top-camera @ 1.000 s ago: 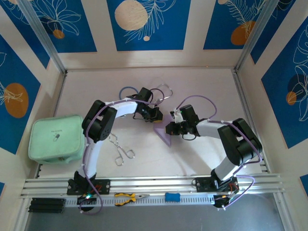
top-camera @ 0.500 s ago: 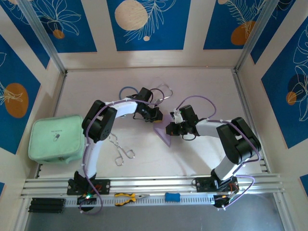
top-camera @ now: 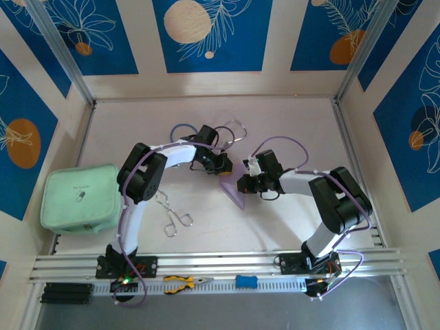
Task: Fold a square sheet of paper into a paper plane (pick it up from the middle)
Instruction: Third fold the triangle at the center of the table.
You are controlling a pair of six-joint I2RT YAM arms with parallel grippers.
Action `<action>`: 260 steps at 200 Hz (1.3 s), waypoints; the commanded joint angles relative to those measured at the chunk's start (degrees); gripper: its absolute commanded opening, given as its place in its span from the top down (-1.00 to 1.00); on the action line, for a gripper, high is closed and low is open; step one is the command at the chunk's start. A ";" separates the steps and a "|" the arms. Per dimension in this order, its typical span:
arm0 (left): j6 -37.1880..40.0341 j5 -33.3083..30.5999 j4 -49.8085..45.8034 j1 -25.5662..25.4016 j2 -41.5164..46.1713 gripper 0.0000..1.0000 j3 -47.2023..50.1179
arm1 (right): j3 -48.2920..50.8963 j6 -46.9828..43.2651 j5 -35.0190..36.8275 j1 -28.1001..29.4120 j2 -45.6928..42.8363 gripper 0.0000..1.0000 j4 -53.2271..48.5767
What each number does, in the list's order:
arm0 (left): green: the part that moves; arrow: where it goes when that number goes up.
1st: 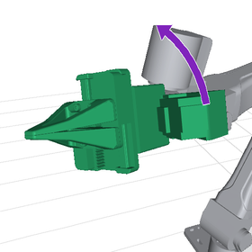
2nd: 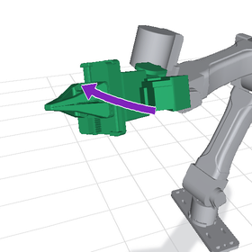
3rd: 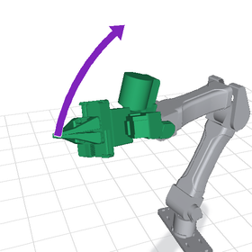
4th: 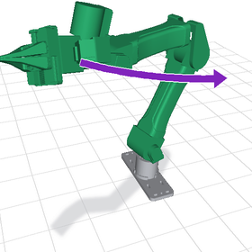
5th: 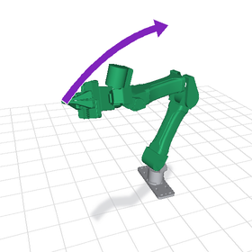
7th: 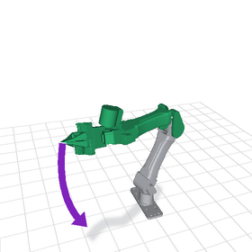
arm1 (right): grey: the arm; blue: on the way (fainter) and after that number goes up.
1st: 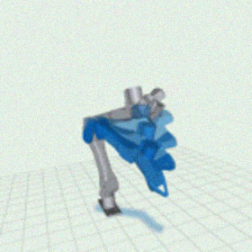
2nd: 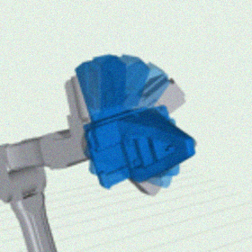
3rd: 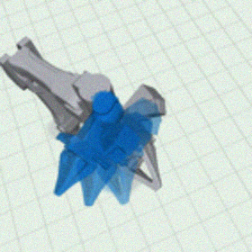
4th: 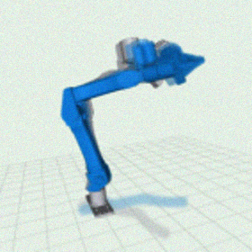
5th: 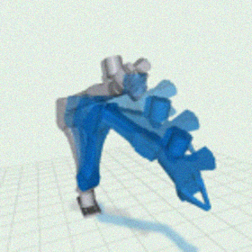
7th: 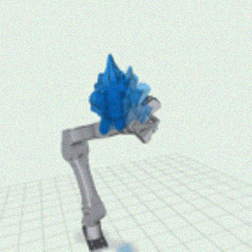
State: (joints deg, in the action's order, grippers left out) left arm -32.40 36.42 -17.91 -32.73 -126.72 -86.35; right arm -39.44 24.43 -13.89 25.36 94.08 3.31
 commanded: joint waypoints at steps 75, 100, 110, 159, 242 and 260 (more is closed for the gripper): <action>1.39 -0.48 -3.53 0.36 0.51 0.67 -0.85 | -0.95 -0.48 -0.02 -0.25 1.45 0.97 -1.04; 1.35 -0.41 -3.57 0.35 0.59 0.67 -1.02 | -0.30 0.09 -0.05 -0.14 1.78 0.97 -0.60; 1.42 -0.39 -3.61 0.33 0.57 0.67 -1.24 | -0.22 0.23 -0.02 0.03 1.96 0.96 -0.57; 1.97 -0.32 -4.53 0.39 1.75 0.60 -3.65 | 0.01 0.38 0.62 0.17 2.32 0.97 -0.59; -3.69 -0.78 3.85 0.15 15.09 0.64 6.81 | 0.23 0.49 0.52 0.29 2.51 0.97 -0.29; -7.70 0.61 9.82 -0.73 18.61 0.78 13.14 | 0.39 0.61 0.53 0.24 2.32 0.97 -0.16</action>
State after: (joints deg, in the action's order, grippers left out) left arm -34.54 34.57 -15.79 -32.77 -112.25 -80.36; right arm -39.42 24.51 -13.82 25.47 95.48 3.64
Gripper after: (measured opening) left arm 0.140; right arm 0.063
